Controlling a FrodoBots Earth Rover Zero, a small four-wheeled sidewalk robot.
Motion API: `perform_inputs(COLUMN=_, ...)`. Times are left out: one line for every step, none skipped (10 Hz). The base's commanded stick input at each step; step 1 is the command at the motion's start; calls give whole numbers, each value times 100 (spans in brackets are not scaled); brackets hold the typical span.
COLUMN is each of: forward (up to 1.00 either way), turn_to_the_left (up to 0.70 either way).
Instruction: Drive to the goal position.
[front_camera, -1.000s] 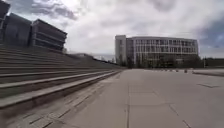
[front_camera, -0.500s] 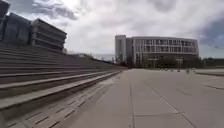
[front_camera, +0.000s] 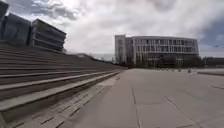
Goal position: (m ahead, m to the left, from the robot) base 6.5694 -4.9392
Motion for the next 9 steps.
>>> perform_inputs(forward=70, turn_to_the_left=1)
perform_inputs(forward=70, turn_to_the_left=1)
perform_inputs(forward=70, turn_to_the_left=1)
perform_inputs(forward=70, turn_to_the_left=1)
perform_inputs(forward=70, turn_to_the_left=1)
perform_inputs(forward=70, turn_to_the_left=-11)
perform_inputs(forward=70, turn_to_the_left=-31)
perform_inputs(forward=70, turn_to_the_left=-34)
perform_inputs(forward=70, turn_to_the_left=-34)
